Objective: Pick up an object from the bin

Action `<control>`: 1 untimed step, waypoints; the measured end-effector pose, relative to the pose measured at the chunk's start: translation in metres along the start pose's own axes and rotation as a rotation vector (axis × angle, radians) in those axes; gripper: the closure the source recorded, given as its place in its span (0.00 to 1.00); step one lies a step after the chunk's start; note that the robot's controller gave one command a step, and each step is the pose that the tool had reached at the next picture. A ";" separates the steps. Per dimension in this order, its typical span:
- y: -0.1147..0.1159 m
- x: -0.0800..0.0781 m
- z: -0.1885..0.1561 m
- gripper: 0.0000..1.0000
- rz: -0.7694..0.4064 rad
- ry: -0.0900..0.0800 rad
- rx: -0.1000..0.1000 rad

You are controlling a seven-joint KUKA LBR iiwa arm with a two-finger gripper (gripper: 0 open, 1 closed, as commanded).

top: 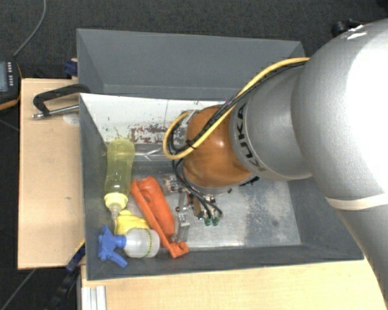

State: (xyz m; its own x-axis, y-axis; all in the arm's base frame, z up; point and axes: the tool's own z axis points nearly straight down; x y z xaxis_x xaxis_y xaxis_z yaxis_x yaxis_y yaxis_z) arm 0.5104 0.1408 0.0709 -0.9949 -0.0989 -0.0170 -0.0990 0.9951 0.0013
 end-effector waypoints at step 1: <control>0.033 -0.001 -0.003 0.00 -0.028 -0.011 0.006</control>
Offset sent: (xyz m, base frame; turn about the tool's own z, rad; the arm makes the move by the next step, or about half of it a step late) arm 0.0350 -0.0731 0.0162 0.0341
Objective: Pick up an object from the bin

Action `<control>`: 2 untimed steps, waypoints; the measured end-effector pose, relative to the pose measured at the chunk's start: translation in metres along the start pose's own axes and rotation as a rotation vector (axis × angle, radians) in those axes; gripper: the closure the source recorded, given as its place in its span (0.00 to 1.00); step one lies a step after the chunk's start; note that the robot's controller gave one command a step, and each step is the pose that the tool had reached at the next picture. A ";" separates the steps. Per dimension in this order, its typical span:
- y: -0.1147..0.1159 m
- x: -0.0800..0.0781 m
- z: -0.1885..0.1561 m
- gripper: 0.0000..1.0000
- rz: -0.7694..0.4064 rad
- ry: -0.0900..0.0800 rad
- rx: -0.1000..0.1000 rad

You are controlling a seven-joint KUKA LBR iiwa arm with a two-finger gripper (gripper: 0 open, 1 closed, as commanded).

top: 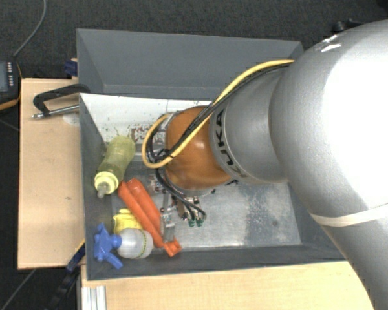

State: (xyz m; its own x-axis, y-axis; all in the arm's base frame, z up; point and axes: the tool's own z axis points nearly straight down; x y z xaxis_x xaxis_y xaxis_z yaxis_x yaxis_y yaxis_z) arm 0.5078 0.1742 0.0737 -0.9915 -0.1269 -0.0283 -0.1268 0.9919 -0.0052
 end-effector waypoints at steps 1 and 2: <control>-0.116 -0.026 -0.013 1.00 0.070 0.004 -0.002; -0.110 -0.026 -0.013 1.00 0.062 0.005 -0.007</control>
Offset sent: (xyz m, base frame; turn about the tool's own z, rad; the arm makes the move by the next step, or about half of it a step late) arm 0.0000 0.0000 0.0000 0.0000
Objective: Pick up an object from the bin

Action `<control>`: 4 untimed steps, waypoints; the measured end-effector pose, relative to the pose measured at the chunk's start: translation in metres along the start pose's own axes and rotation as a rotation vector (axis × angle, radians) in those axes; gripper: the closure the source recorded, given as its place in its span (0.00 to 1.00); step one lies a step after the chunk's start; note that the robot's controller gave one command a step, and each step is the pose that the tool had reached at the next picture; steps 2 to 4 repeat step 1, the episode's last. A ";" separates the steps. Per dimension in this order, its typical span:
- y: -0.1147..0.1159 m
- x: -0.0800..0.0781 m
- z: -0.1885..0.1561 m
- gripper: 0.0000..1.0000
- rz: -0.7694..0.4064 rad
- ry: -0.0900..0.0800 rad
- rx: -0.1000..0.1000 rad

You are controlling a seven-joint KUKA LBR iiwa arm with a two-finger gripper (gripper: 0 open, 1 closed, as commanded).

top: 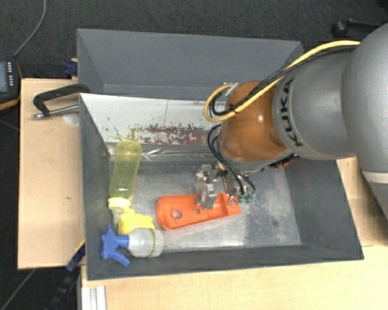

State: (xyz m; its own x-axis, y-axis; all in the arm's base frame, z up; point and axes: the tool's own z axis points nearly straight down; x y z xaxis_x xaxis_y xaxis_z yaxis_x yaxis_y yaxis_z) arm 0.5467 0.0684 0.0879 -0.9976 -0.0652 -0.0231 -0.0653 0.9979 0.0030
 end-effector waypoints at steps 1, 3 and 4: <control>0.000 -0.007 -0.185 1.00 -0.069 -0.018 0.004; 0.000 -0.007 -0.185 1.00 -0.069 -0.018 0.004; 0.000 -0.007 -0.185 1.00 -0.069 -0.018 0.004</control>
Offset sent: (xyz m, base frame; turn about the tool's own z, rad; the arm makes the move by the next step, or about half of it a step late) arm 0.0000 0.0000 0.0000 0.0000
